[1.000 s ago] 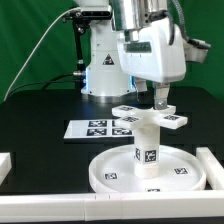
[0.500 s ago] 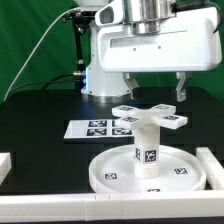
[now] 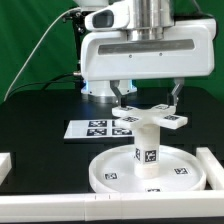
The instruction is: Assemble round table
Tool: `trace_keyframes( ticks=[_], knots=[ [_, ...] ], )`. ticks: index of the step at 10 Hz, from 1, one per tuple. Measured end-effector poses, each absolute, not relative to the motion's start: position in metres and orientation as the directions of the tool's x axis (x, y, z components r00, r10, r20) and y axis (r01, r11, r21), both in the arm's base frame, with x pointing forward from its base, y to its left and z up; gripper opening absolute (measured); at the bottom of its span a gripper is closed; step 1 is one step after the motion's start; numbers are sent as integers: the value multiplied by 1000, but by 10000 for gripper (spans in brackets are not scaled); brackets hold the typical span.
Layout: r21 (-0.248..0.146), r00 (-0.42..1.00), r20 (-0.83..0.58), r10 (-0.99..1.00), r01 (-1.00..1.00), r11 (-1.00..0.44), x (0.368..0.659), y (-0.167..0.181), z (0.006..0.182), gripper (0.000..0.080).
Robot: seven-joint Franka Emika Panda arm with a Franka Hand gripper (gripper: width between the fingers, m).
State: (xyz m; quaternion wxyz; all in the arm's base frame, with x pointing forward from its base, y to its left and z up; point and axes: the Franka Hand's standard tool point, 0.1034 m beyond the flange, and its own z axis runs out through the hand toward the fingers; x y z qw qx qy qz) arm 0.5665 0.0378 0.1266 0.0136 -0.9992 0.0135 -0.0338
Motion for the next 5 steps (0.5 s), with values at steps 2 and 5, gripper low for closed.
trace_keyframes(
  ticks=[2,5],
  knots=[
    [-27,998,67,-12,-10,-1000,566,38,126,649],
    [-22,998,56,-3,-2,-1000,564,41,119,649]
  ],
)
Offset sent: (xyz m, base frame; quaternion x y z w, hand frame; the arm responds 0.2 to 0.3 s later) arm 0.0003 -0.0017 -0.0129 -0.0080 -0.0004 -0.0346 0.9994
